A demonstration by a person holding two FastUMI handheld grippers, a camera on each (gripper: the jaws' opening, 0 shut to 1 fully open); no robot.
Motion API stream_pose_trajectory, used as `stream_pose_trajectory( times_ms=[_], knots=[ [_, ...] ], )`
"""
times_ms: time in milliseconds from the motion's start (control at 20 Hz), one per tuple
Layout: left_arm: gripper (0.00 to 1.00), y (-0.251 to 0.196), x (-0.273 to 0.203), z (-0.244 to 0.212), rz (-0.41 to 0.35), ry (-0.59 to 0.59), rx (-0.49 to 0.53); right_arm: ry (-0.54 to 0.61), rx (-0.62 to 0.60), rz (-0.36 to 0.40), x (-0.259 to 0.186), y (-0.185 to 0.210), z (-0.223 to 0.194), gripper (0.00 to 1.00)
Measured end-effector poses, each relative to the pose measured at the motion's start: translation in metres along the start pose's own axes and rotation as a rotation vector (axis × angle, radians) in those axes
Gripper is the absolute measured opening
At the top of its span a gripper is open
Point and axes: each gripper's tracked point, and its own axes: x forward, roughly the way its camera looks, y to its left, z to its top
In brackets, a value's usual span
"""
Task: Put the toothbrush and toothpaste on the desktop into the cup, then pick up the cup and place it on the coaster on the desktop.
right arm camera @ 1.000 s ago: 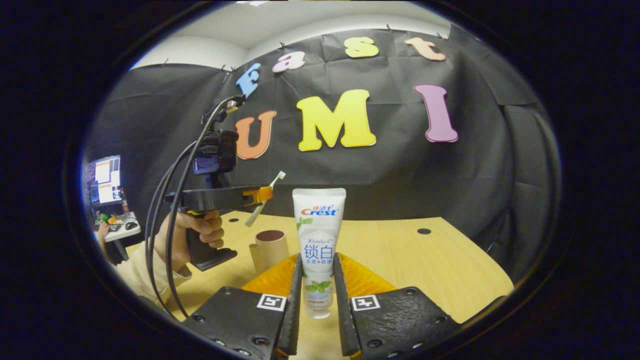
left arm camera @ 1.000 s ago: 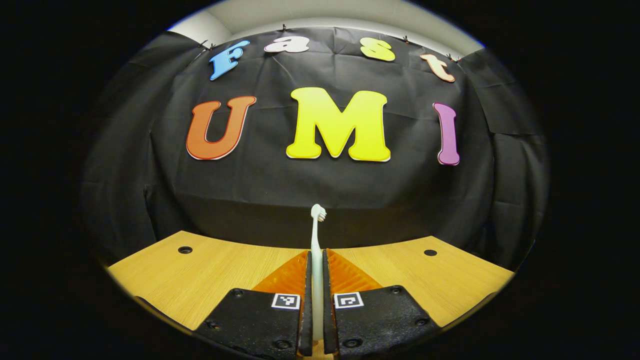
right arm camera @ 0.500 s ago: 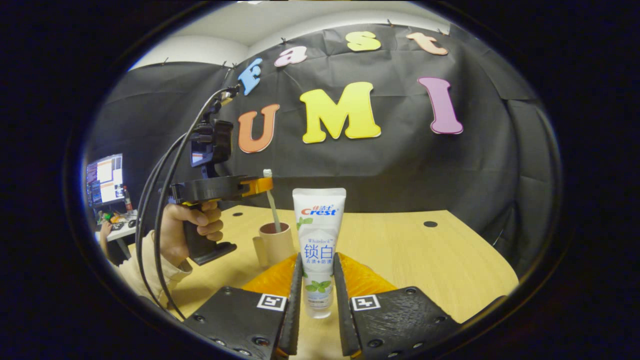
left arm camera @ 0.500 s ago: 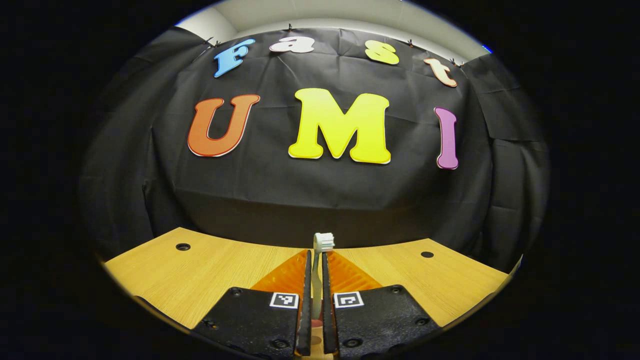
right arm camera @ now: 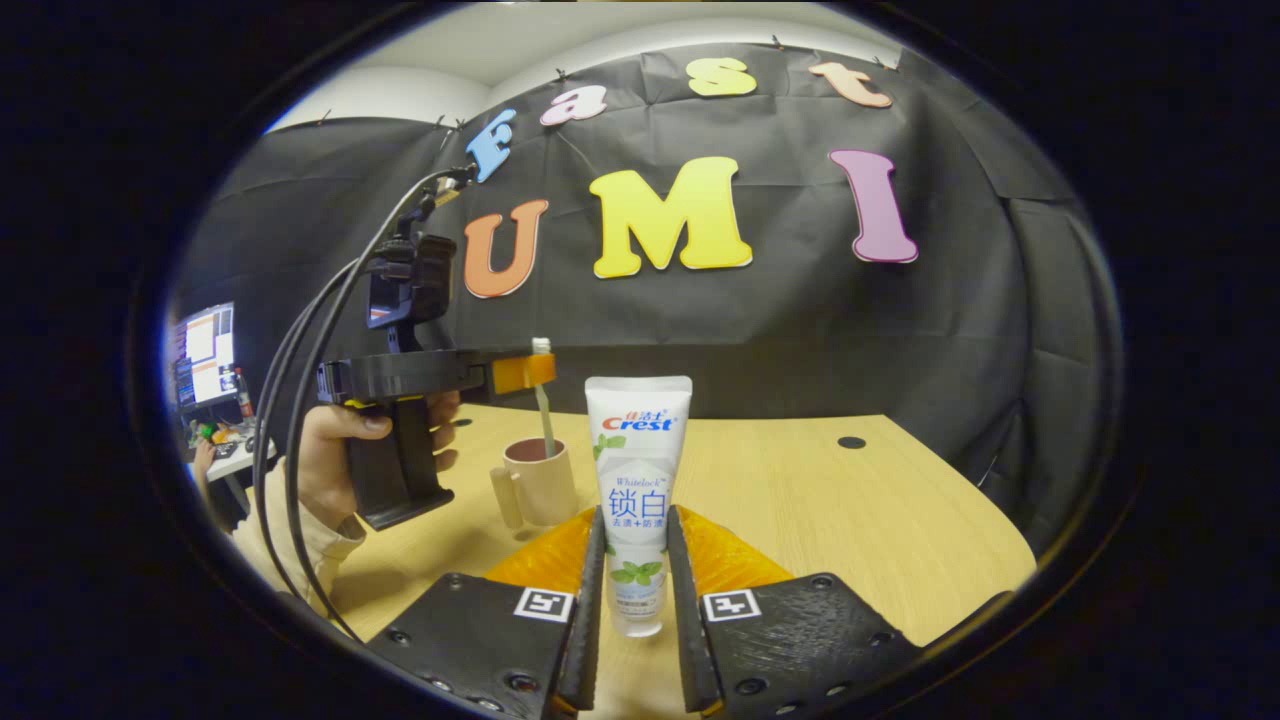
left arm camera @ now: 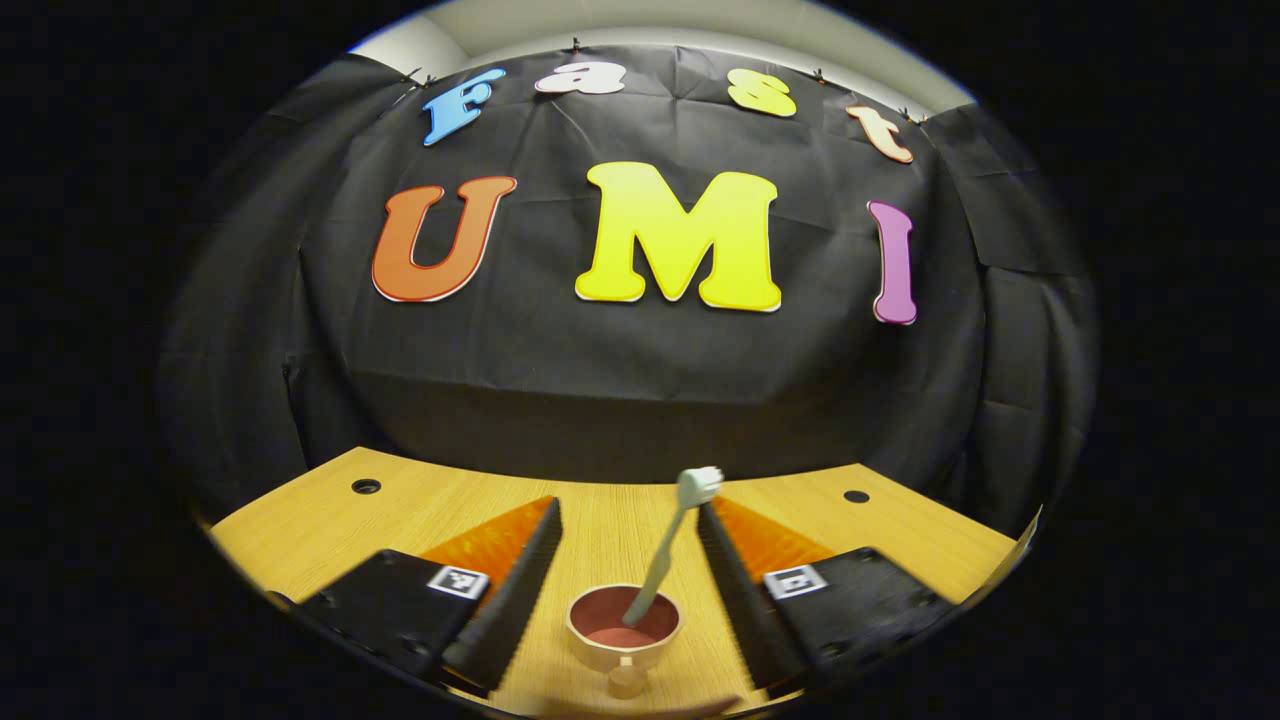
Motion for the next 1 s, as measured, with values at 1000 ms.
stream_pose_trajectory(
  times_ms=[1000],
  knots=[
    [0.99,0.072,-0.043,0.003,0.104,-0.019,0.039,-0.126,-0.005,0.119,0.108,0.087,0.11,0.32]
  ],
)
